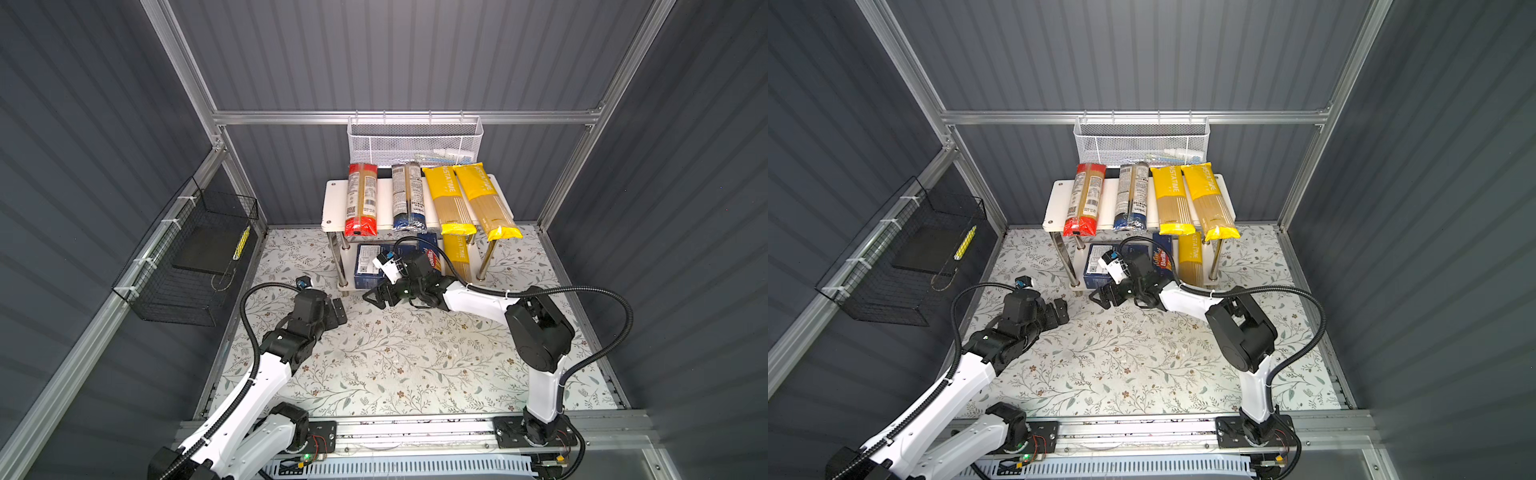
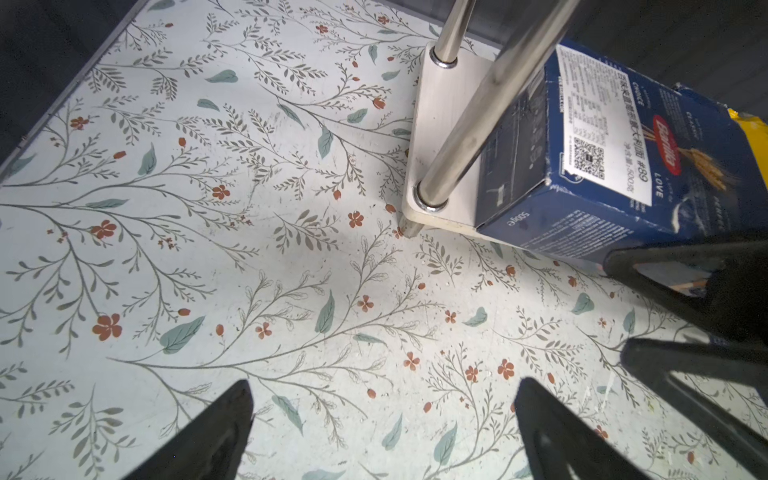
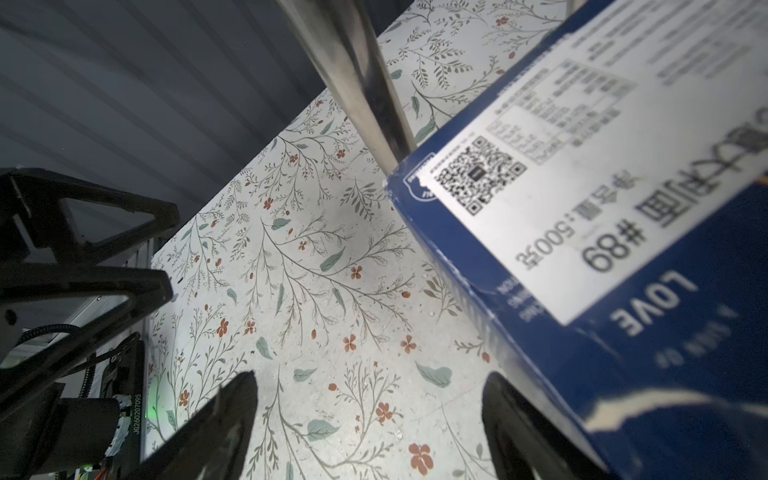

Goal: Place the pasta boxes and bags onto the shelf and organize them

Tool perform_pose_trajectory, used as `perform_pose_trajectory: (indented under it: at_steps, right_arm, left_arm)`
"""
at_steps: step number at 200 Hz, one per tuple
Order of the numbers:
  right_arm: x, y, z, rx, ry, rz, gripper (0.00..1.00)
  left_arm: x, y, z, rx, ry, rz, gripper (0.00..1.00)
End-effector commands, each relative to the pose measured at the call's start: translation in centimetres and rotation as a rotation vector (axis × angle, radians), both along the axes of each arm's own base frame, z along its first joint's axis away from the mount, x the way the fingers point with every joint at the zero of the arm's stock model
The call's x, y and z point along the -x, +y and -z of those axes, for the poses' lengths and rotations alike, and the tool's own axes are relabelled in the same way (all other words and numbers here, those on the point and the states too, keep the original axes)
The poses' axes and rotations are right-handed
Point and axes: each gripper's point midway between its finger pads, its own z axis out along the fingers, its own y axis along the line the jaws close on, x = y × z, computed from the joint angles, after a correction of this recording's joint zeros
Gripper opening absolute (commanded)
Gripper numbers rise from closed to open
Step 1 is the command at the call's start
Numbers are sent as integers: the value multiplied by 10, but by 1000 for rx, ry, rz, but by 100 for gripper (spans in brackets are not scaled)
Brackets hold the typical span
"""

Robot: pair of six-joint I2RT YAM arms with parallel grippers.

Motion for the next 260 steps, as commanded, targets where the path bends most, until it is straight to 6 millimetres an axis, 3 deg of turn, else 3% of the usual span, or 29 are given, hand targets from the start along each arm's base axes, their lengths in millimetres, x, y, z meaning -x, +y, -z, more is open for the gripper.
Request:
perform_pose_trajectory:
  at_steps: [1,50,73,102,131,168,201,222,245,260]
  right_arm:
    - [-3,-18,-11,41,-31,52,87]
    - [21,-62,-34,60,-34,135,92]
    - [20,-106,-36,99,-37,271,92]
    - [5,-190,-28,175,-71,533,96]
    - [-3,-268,-39,210,-135,746,99]
    - [-11,-358,-44,308,-162,1003,99]
    - [-18,-435,-24,366,-220,1257,99]
    - [-19,-457,-16,369,-286,1326,99]
    - [-27,-456,-16,328,-396,1313,99]
    - [-34,-453,-9,336,-451,1282,99]
  left_arm:
    - [-7,12,1,-54,-19,-47,99]
    - [-28,28,-17,-147,-131,-127,99]
    - [-34,48,-13,-232,-149,-204,99]
    - [-41,76,-10,-217,-184,-338,99]
    - [-49,102,-7,-296,-214,-419,99]
    - [-67,105,11,-432,-275,-377,99]
    - [-83,103,25,-459,-334,-366,99]
    - [-94,113,44,-489,-317,-395,99]
    - [-113,91,76,-457,-289,-217,99]
    - [-121,80,80,-446,-284,-143,99]
